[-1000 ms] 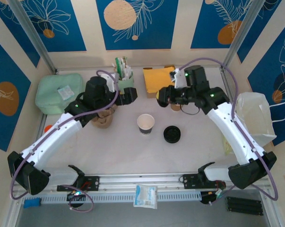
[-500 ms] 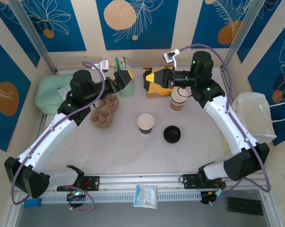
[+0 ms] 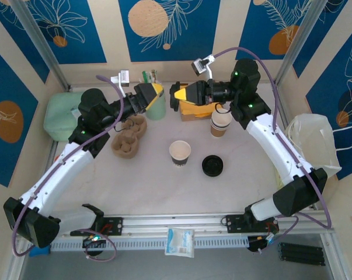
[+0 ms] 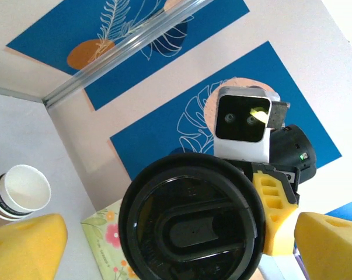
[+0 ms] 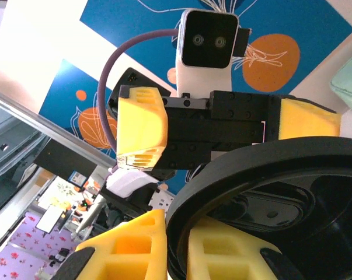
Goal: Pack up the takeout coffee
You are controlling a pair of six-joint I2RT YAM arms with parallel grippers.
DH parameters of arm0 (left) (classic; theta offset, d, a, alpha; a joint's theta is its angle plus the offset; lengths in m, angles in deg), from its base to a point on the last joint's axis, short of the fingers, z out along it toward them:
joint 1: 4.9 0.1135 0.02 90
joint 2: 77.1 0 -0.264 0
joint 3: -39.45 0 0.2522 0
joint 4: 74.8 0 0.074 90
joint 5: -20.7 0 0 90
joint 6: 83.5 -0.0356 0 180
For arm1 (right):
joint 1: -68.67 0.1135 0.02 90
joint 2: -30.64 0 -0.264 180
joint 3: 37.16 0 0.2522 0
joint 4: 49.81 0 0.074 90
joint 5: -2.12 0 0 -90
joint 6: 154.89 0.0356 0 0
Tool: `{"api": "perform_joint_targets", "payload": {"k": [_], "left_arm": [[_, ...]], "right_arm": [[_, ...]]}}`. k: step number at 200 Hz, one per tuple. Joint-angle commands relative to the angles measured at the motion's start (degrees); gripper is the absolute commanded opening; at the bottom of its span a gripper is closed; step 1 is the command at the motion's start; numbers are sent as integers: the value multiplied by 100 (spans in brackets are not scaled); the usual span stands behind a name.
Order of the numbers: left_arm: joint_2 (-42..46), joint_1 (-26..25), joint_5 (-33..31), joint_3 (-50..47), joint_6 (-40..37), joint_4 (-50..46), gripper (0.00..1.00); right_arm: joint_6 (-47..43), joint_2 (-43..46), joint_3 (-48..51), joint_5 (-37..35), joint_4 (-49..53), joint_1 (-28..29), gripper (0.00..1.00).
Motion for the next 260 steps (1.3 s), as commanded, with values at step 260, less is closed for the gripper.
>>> {"api": "perform_joint_targets", "payload": {"k": [260], "left_arm": [[-510,-290,81,-577,1235,1535,99]], "right_arm": [[-222,-299,-53,21,31,231,11]]}}
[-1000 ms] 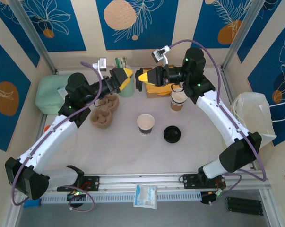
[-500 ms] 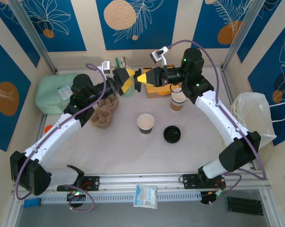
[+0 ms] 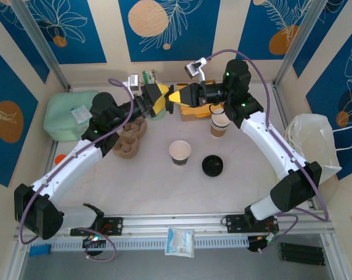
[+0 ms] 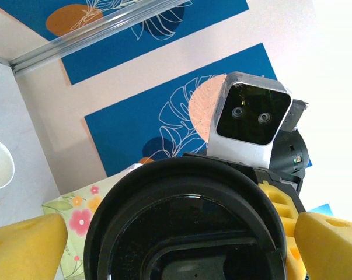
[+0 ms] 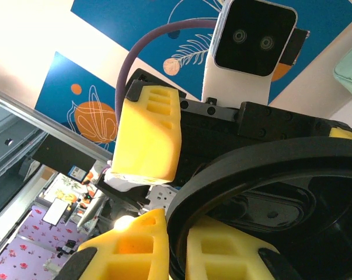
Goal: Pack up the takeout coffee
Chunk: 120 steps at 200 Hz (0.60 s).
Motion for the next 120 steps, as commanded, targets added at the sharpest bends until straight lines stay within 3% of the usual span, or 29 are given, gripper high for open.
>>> {"api": "perform_joint_targets", "payload": {"k": [1,59,120], "left_arm": [[-49,-67,-90,-88,83,303,99],[-103,-101,-170,-198,223,557,91],[-139,-155,-199,-172,261,641,93]], "right_arm": [[-91,-45,-51,25,38,32,11],[-117,-42,-12,10,81,32,11],[-150,-36,23,-1,119,40,11]]}}
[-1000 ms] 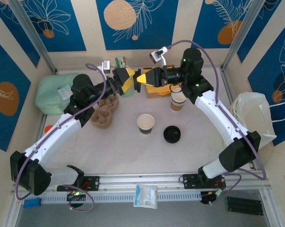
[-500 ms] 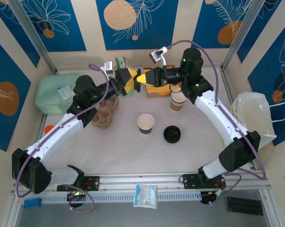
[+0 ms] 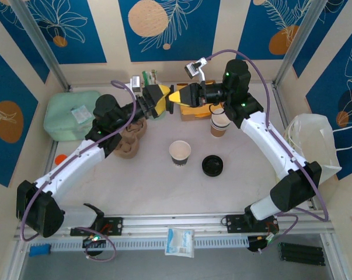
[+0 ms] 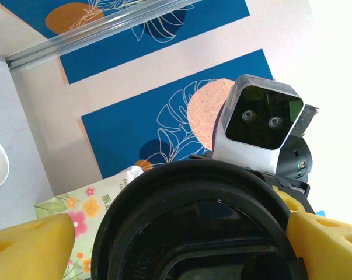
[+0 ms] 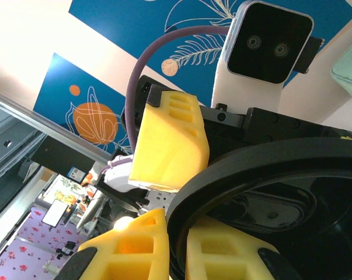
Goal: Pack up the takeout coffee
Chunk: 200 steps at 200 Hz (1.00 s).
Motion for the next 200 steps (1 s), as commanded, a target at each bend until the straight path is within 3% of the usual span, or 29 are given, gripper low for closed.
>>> {"api": "perform_joint_targets", "payload": {"k": [1,88,153,200], "left_arm": [[-31,-72,-62,-22,26,274,93],[-52,-120,-132,-61,79,441,75],[-45,-122,-195,-141,78,498,73],[-28,-124,-250,-208,8,489,72]], "right_arm": [[-104,-30,23,16,76,40,11],[-230,-2,24,-57,271,32,14],[-251,3,43,-100,308,-10,22],[-302,171,131,-145,421,-134,44]]}}
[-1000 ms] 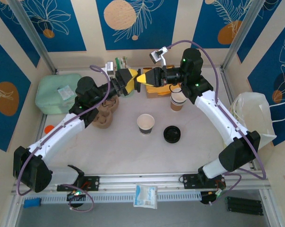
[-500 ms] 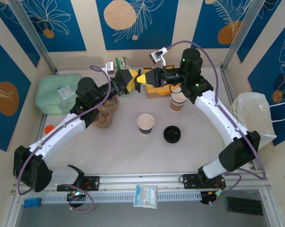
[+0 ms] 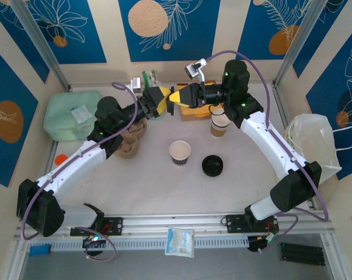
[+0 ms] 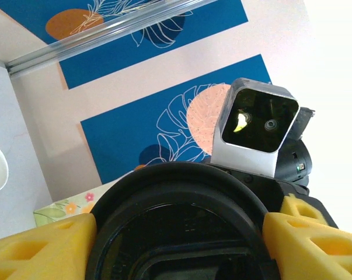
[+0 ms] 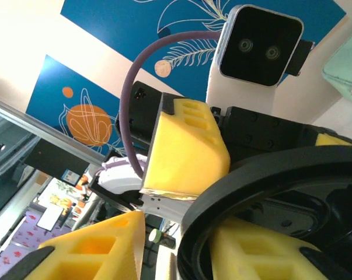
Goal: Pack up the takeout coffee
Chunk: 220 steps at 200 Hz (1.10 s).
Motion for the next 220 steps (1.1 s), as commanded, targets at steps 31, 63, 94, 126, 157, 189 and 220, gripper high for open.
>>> {"api": "perform_joint_targets", "payload": {"k": [31,63,94,126,157,189,220], "left_arm": [[54,-58,-79,-83,-265,-7,72],[224,-61,-119,161,-1283,-1253,72],[366,-75,-397,619,-2792,-3103,72],[300,-289,-967,1073,-4073,-4617,71],[68,-639,-1587,1268,-4787,-5405,70],[-327,-997,-2050,1397,-5149,-5756,70],[-840,-1338,-2515,1729,-5532,-6224,70]], "right_arm": [[-284,546,330,-131,509,-334,55],[-1085,1060,456,-694,1937,-482,58],[-2060,1500,560,-1885,3541,-379,58],[-2565,1948,1112,-3288,4312,-62,58],[-2767,2155,1670,-4347,4565,389,58],[-2813,2307,2396,-4888,4262,699,59],[-2807,2590,3177,-4880,3645,688,60]]}}
